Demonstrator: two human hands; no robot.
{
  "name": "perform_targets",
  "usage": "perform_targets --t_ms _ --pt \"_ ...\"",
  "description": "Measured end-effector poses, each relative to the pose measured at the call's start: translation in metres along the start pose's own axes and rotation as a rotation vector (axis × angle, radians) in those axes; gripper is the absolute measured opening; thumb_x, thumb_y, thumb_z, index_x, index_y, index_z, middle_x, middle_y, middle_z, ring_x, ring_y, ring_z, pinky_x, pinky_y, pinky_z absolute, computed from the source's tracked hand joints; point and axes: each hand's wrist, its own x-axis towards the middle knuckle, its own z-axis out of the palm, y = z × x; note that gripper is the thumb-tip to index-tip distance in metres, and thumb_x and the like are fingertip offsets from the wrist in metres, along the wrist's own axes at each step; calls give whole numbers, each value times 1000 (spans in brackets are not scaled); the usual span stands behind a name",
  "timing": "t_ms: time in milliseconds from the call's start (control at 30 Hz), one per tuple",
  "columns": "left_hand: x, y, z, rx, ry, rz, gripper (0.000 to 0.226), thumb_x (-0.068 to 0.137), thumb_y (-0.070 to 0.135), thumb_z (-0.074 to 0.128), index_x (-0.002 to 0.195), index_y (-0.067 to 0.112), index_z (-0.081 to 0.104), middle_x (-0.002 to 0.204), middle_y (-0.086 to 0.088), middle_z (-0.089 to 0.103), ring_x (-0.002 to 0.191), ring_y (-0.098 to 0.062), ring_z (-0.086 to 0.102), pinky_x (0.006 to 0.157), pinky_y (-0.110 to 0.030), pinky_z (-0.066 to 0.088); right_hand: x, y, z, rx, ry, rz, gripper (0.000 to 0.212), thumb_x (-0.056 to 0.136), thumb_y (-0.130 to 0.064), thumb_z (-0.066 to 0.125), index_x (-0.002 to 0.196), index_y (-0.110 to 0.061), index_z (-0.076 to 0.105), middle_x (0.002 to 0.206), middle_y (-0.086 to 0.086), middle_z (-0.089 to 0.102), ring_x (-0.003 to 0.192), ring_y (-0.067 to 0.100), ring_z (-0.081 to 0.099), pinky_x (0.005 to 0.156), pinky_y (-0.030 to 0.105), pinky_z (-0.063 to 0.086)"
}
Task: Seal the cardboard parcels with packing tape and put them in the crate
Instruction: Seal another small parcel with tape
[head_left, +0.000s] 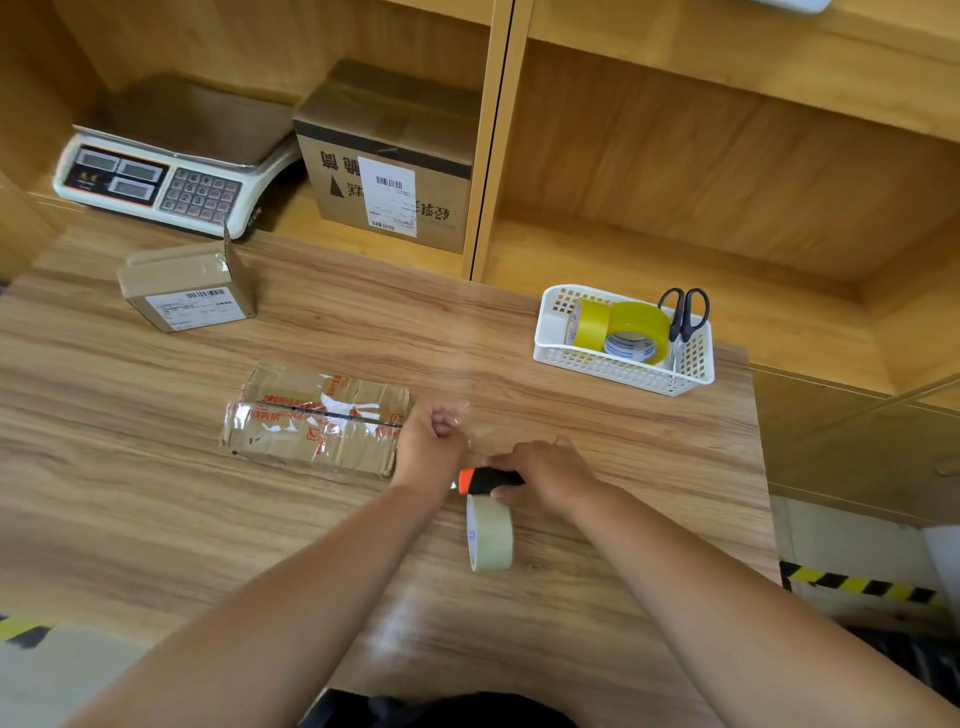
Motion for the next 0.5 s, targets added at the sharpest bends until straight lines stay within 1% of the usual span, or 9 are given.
perform_targets --t_ms 67,133,233,267,367,433,500 --pt "10 10 -6 9 -15 39 34 80 -8 53 88 24 56 84 -2 57 78 -18 57 72 -21 49 -1 1 3 29 -18 7 47 93 -49 47 139 -42 41 121 -1 56 120 20 47 93 36 23" --pt "19 19 -14 3 -34 63 34 80 -7 53 91 25 56 85 -2 58 80 -21 59 76 -26 50 -2 4 5 59 -15 7 47 93 -49 46 139 -42 41 124 -2 55 120 18 46 93 36 22" --pt "27 25 -23 -62 -21 49 32 82 -5 56 91 26 57 92 -4 60 79 -18 58 70 -18 49 -3 9 6 127 -22 43 45 94 -48 48 138 -42 43 129 -5 54 123 18 45 99 36 22" --pt "28 26 -26 -71 -14 48 30 84 -4 55 91 26 57 93 -5 60 79 -17 58 71 -19 49 -4 10 7 162 -30 63 44 94 -48 48 138 -41 44 131 -5 54 124 18 45 101 37 21" --pt "28 24 -30 -82 9 35 27 89 2 51 89 29 57 88 1 58 82 -20 59 86 -33 48 -5 16 10 243 -44 120 44 94 -48 48 136 -38 46 135 -9 53 128 17 44 105 38 22" --pt "25 22 -30 -74 21 37 26 92 7 50 88 32 57 94 0 57 90 -23 61 90 -36 47 -4 19 13 293 -48 159 42 94 -48 49 134 -37 49 133 -12 54 126 15 46 107 39 25" --pt "22 22 -31 -49 28 53 25 93 13 50 88 35 57 107 -2 54 98 -23 62 89 -35 48 1 24 16 366 -70 193 36 93 -47 50 127 -36 56 123 -10 60 118 16 51 102 38 32"
